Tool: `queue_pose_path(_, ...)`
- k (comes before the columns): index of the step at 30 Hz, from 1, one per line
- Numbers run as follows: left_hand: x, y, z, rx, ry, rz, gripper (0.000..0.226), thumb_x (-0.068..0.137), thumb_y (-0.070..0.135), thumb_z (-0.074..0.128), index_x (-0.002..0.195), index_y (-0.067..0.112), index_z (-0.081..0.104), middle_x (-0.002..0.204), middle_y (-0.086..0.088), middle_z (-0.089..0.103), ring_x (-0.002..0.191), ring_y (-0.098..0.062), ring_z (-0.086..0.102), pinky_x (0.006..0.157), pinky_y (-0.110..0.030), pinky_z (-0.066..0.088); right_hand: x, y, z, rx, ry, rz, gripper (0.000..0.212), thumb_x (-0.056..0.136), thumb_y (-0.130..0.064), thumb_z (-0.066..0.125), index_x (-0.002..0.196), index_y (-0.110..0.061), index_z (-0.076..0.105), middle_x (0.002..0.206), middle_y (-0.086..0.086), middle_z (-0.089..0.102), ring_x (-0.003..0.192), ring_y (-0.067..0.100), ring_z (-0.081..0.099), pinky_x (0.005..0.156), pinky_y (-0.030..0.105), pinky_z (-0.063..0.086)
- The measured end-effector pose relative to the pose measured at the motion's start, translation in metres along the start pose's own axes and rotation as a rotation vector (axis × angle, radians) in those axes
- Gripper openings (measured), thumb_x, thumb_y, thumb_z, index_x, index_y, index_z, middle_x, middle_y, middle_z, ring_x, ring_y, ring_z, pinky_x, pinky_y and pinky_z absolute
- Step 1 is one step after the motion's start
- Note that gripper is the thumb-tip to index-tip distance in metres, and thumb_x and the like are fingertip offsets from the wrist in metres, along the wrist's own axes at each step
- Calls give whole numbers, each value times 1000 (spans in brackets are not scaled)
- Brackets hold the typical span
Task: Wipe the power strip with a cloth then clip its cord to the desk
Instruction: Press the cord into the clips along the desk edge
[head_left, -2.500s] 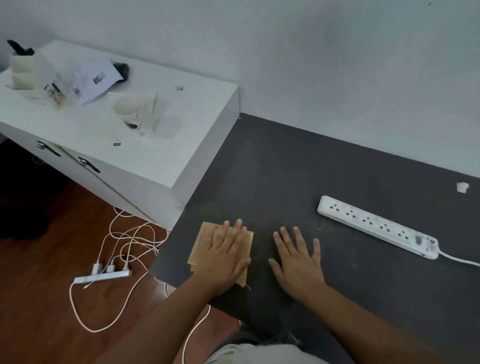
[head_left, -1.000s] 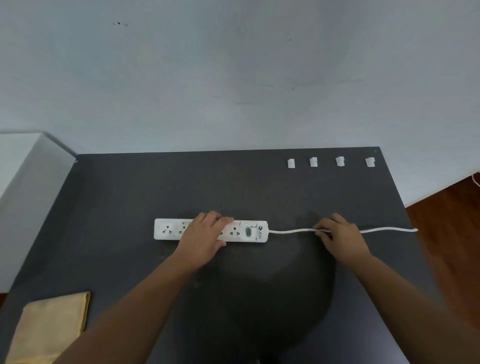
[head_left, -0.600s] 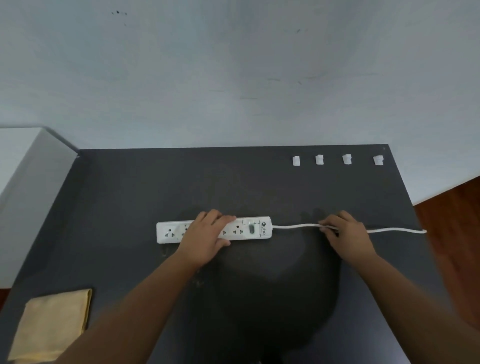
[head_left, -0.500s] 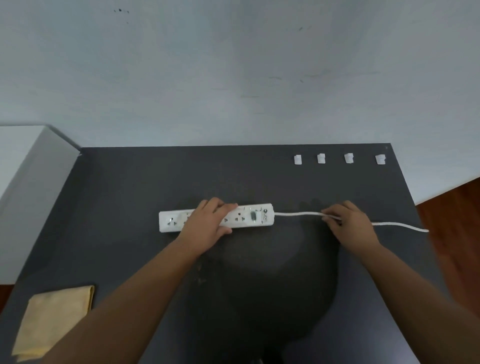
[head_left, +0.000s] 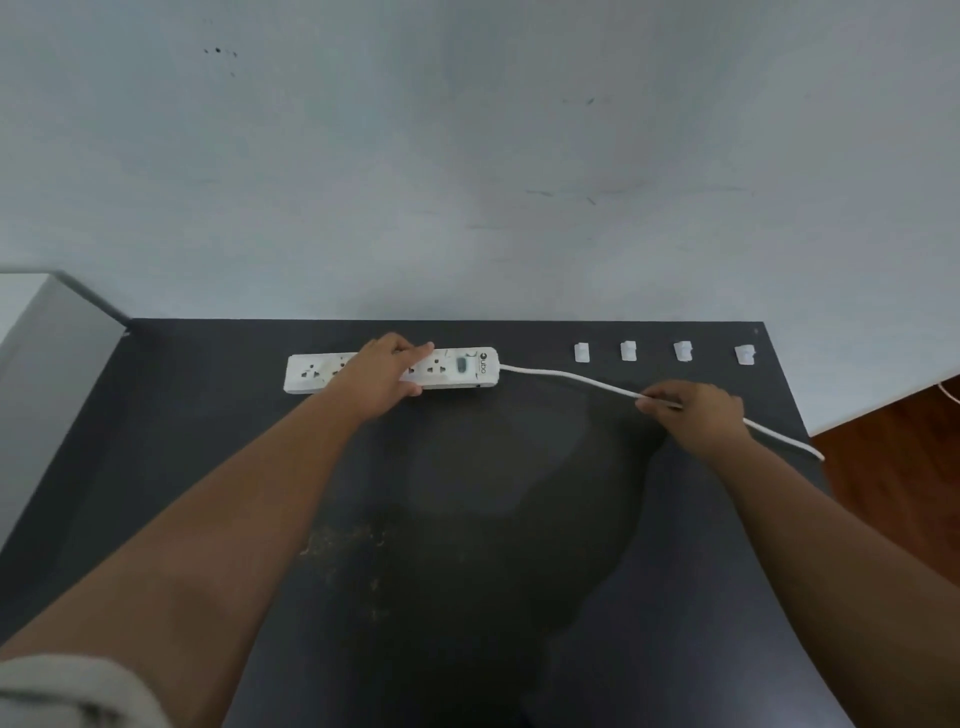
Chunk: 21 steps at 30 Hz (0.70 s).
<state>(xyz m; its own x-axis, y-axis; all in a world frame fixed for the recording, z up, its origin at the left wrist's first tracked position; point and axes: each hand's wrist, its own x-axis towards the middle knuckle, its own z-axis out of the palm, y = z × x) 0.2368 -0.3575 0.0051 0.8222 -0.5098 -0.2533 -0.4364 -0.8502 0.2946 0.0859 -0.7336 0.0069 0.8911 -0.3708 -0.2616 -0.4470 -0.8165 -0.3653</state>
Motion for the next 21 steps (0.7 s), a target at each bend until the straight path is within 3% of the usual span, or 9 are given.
queue_pose_path(3, 16, -12, -1, -21, -5, -35, 67, 89, 27, 64, 147, 29, 32, 137, -5, 43, 127, -25, 40, 110, -36, 32, 17, -17, 1, 44, 20, 13, 16, 88, -48, 56, 92, -38, 68, 86, -10, 66, 104, 19, 59, 95, 40, 29)
queue_pose_path(9, 35, -24, 3, 22, 11, -59, 64, 92, 24, 59, 149, 25, 29, 144, -6, 38, 132, -27, 35, 112, -35, 28, 47, -33, 13, 186, -28, 126, 15, 85, -48, 58, 87, -37, 67, 87, -12, 66, 93, 16, 56, 96, 40, 27)
queue_pose_path(12, 40, -24, 12, 52, -7, -84, 64, 94, 24, 56, 150, 24, 26, 148, -8, 34, 134, -29, 34, 114, -38, 27, 54, -33, 18, 285, 17, 127, 14, 84, -44, 62, 98, -42, 64, 79, -15, 62, 87, 12, 54, 98, 39, 27)
queue_pose_path(14, 43, -24, 18, 99, 15, -106, 64, 93, 24, 56, 150, 22, 26, 151, -11, 33, 135, -32, 33, 115, -41, 27, 55, -29, 22, 367, 19, 110, 14, 86, -39, 61, 95, -49, 63, 81, -16, 64, 90, 11, 55, 103, 38, 26)
queue_pose_path(18, 48, 11, 34, 170, 243, -55, 55, 87, 19, 59, 140, 15, 44, 143, -13, 46, 131, -37, 39, 113, -45, 29, 53, -21, 30, 454, -19, 109, 22, 87, -40, 59, 80, -60, 64, 85, -19, 65, 106, 12, 56, 113, 42, 26)
queue_pose_path(21, 63, 68, 47, 9, 343, 102, 45, 87, 22, 61, 131, 13, 56, 125, -12, 59, 114, -35, 51, 101, -43, 40, 53, -24, 35, 372, -21, 91, 15, 90, -39, 57, 94, -47, 69, 94, -15, 69, 112, 12, 55, 109, 40, 18)
